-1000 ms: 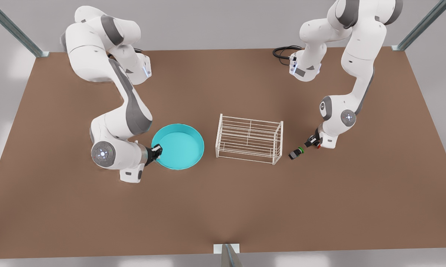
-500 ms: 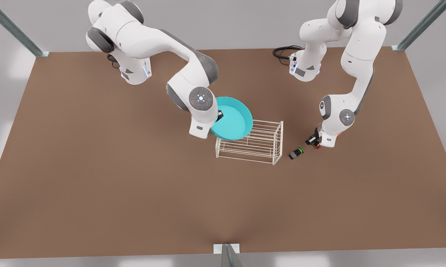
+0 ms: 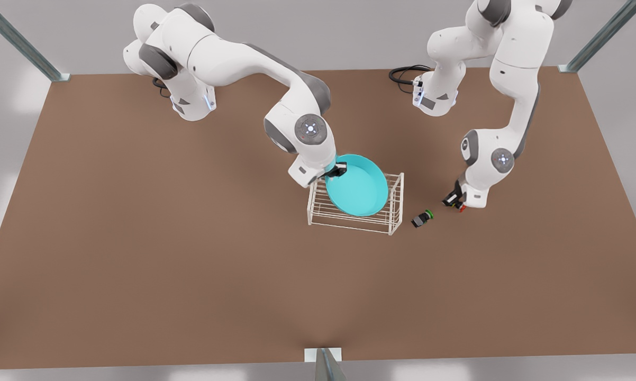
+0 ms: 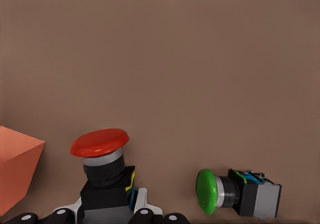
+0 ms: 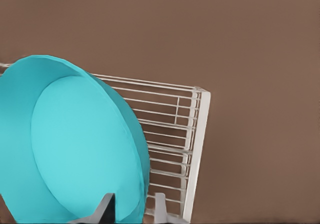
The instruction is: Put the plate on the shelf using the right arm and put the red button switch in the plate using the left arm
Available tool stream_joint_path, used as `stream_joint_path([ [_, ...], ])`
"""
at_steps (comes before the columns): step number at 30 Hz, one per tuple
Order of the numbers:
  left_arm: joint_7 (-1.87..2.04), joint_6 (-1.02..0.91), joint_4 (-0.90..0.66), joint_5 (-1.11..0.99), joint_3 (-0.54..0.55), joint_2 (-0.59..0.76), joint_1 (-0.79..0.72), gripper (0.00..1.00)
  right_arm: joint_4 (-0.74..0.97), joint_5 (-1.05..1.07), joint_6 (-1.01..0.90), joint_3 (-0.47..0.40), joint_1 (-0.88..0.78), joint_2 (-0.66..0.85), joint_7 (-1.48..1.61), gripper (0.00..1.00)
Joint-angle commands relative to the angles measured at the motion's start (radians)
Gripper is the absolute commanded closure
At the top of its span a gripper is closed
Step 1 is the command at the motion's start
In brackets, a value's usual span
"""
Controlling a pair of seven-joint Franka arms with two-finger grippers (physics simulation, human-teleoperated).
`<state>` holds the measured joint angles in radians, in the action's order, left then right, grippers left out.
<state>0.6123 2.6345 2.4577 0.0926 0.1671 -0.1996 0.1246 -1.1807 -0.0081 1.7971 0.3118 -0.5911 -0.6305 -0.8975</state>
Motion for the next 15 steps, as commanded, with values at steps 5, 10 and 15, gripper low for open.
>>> stream_joint_path([
  [5, -0.055, -0.326, -0.028, 0.024, 0.002, 0.200, 0.001, 0.86, 0.004, -0.003, -0.042, -0.010, 0.085, 0.044, -0.305, 0.00],
  [10, 0.110, -0.622, -0.221, 0.025, 0.095, 0.269, 0.000, 0.86, 0.009, -0.009, -0.413, -0.011, 0.539, 0.163, 0.433, 0.00],
  [15, 0.409, -0.677, -0.394, 0.036, 0.141, 0.180, -0.154, 0.86, -0.059, -0.075, -0.219, -0.010, 0.691, 0.146, 0.861, 0.00],
])
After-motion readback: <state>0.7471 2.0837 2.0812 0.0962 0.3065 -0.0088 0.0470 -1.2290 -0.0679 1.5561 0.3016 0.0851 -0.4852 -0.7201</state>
